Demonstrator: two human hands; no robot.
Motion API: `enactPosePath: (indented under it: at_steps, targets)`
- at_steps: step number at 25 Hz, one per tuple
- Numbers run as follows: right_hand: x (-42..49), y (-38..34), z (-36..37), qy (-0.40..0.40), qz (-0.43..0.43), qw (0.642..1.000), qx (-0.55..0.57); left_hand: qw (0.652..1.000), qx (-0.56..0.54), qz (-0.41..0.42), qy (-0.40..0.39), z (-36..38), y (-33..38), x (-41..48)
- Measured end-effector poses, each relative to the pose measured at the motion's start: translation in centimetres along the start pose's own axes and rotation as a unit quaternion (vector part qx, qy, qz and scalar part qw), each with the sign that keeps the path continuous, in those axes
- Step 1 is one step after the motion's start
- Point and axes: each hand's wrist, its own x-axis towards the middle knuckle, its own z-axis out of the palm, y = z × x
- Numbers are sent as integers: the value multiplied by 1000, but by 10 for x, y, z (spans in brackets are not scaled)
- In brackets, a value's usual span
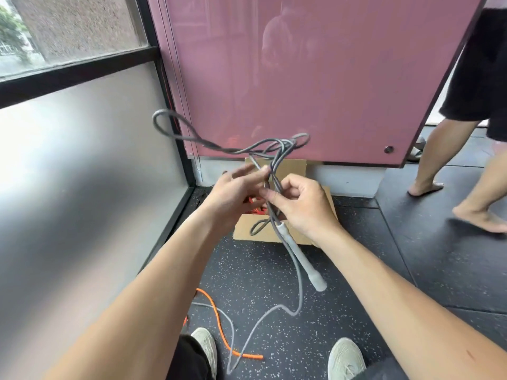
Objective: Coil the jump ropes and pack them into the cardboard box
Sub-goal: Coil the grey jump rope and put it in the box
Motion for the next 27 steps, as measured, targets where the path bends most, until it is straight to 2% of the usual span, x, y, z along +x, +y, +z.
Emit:
enactPosePath:
  at_steps: [2,6,9,10,11,13,15,16,17,18,19,20,21,22,23,24,25,26,27]
  targets:
    - [0,4,1,-6,28,1000,11,994,97,-25,-45,6,-10,-4]
    - [5,-3,-11,-20,87,995,43,986,166,-6,20,13,-14,-1]
    - [15,-8,-42,53,147,987,44,941,320,79,81,0,-11,6]
    - [17,-6,-52,71,165,983,48,931,339,103,86,-4,-9,7]
    - [19,-4,-58,85,172,980,53,939,318,111,69,-6,-8,7]
    - [17,0,-64,103,166,979,56,974,210,89,10,-5,-8,4]
    - [16,6,-65,109,142,984,-9,989,129,63,-37,-2,-9,1]
    - [16,10,-66,118,118,982,-86,992,105,53,-45,-1,-9,-1]
    - [15,12,-67,144,86,966,-199,994,86,39,-48,-1,-9,-1]
    - [13,12,-67,183,21,935,-303,996,60,21,-55,0,-9,-2]
    - [12,12,-65,212,-74,908,-355,998,34,3,-59,-1,-9,-1]
    - [10,10,-61,217,-174,892,-357,998,7,-12,-64,0,-8,0]
    - [7,7,-56,189,-230,897,-328,997,-16,-22,-70,0,-8,0]
    - [3,1,-50,128,-226,920,-293,996,-39,-27,-76,1,-7,-1]
    - [-3,-5,-41,41,-167,944,-281,995,-57,-27,-82,2,-7,-2]
    - [-10,-9,-31,-67,-84,950,-292,993,-71,-26,-88,3,-6,-3]
    - [-16,-10,-22,-163,-10,941,-297,992,-76,-27,-94,5,-7,-5]
    - [-19,-8,-14,-226,35,934,-276,992,-75,-29,-99,6,-7,-6]
    - [-20,-5,-6,-253,54,936,-240,992,-71,-29,-103,6,-8,-6]
